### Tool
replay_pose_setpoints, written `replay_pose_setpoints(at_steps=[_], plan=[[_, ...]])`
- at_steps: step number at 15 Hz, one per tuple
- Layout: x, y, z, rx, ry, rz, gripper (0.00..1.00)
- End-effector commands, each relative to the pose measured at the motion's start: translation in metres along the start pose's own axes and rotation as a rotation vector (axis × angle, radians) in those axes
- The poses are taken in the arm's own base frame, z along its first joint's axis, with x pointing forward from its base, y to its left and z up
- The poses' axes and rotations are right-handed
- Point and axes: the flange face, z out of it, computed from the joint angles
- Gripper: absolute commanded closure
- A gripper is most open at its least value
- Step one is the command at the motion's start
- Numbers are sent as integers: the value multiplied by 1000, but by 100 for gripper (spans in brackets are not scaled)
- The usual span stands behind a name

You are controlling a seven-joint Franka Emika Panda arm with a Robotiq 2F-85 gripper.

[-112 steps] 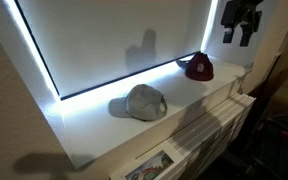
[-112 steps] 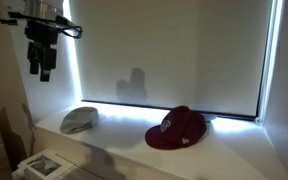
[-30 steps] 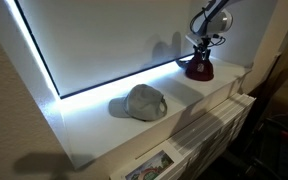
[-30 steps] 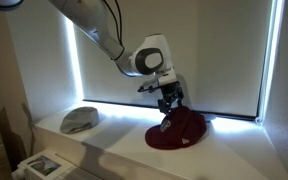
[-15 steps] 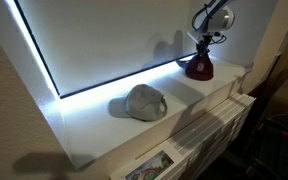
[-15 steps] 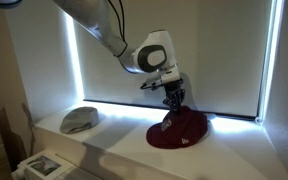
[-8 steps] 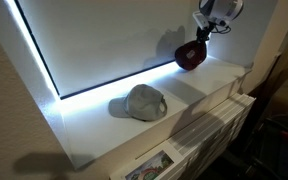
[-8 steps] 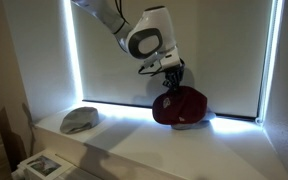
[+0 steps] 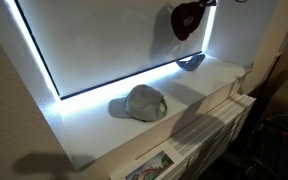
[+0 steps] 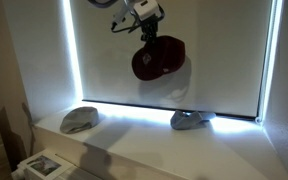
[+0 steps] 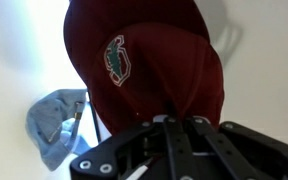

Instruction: Move the maroon cap to the left on the gray cup

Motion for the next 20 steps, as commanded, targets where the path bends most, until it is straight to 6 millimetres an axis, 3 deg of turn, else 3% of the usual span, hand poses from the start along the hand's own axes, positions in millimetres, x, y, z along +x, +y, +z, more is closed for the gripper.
replay_pose_setpoints(at_steps=[1, 4, 5, 10, 16, 18, 19, 20], plan=[[-72, 7, -54, 78, -127, -123, 99], [-143, 22, -73, 106, -214, -272, 99], [-162, 34, -86, 107, -246, -331, 99], [-273, 100, -103, 72, -345, -638, 99], [-388, 205, -121, 84, -294, -981, 99], [-415, 239, -124, 103, -211, -1043, 99], [-419, 260, -120, 96, -171, -1037, 99], [-435, 290, -118, 70, -182, -987, 99]])
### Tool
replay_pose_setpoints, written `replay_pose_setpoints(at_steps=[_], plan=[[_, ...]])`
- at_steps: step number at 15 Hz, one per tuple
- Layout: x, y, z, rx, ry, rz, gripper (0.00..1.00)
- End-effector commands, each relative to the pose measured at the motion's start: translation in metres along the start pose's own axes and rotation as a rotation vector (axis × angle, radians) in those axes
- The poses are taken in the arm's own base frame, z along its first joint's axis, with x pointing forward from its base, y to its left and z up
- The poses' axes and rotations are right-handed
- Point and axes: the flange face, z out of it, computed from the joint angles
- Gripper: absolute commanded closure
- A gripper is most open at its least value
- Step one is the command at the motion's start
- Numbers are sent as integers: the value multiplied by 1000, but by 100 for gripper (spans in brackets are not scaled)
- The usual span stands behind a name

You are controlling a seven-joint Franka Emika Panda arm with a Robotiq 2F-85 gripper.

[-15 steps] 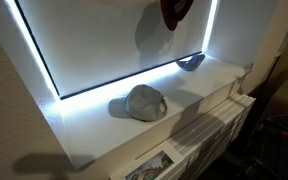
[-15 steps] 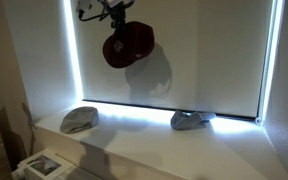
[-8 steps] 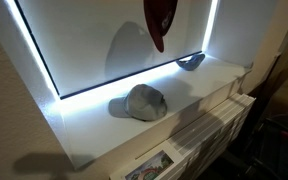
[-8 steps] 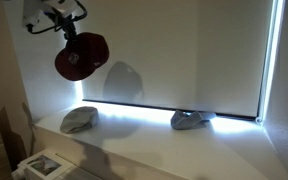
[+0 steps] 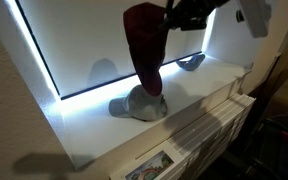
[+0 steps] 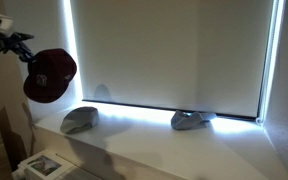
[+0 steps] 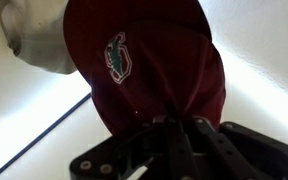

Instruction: Move the maroon cap to the left on the gray cup

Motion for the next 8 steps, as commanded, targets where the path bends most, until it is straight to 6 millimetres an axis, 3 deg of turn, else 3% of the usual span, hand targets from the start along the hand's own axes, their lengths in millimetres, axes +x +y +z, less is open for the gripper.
replay_pose_setpoints(at_steps=[1, 2, 4, 6, 8], plan=[[-64, 7, 3, -28, 11, 111, 99], [-75, -3, -8, 8, -2, 180, 99], [-78, -10, -39, 81, -5, 260, 99], [-70, 0, -60, 111, -26, 303, 99], [-46, 1, -83, 175, -9, 441, 99]])
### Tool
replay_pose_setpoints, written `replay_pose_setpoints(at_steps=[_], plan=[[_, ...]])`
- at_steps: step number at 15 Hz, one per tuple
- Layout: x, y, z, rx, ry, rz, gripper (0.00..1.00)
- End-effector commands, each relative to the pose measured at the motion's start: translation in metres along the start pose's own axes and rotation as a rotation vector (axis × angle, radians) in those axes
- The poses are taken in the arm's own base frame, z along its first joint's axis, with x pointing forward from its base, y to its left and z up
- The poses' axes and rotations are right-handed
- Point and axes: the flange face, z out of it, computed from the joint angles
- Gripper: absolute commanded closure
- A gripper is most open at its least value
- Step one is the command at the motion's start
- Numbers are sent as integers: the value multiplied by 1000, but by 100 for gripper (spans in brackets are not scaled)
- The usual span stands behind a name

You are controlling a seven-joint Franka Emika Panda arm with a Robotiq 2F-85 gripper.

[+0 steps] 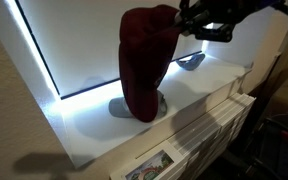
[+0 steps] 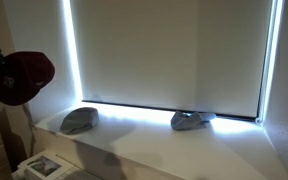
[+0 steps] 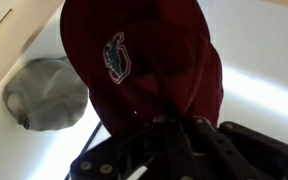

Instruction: Move the maroon cap to the left on the gray cup

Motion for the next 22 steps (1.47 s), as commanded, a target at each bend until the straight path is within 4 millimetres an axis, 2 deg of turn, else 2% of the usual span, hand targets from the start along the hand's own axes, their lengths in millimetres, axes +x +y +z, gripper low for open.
replay_pose_setpoints(at_steps=[1, 4, 6, 8, 10, 12, 14, 17, 22], plan=[[42, -8, -38, 93, 37, 178, 99], [85, -48, -51, 190, 92, 308, 99], [105, -74, -61, 255, 127, 385, 99], [122, -108, -61, 314, 160, 464, 99], [138, -138, -53, 356, 195, 530, 99], [148, -156, -31, 365, 214, 582, 99], [155, -169, -11, 368, 235, 608, 99], [172, -171, 18, 346, 278, 619, 99], [193, -151, 67, 276, 340, 624, 99]])
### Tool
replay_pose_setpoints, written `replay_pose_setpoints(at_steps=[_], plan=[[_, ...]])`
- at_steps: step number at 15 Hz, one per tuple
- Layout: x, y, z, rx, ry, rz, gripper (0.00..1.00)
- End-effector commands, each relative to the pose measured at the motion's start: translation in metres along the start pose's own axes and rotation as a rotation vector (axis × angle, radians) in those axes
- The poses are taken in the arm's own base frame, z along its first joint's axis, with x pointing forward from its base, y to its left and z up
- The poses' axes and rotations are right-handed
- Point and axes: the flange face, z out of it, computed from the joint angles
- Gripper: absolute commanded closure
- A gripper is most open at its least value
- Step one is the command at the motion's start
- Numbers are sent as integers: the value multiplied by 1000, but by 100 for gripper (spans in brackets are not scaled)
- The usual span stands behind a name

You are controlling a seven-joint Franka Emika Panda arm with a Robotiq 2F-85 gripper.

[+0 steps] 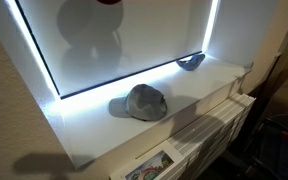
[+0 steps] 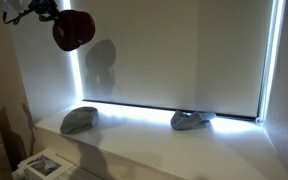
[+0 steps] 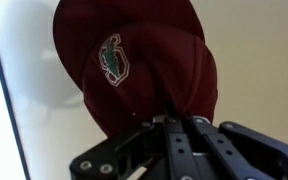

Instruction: Move the maroon cap to the left on the gray cup

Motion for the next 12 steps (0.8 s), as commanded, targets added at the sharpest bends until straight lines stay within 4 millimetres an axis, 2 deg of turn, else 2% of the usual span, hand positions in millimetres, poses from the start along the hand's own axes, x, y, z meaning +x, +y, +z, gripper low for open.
replay_pose_setpoints(at_steps=[1, 7, 12], plan=[[10, 14, 32, -23, 48, 10, 99], [34, 78, 75, -123, 141, -55, 99], [53, 145, 117, -259, 203, -96, 99]])
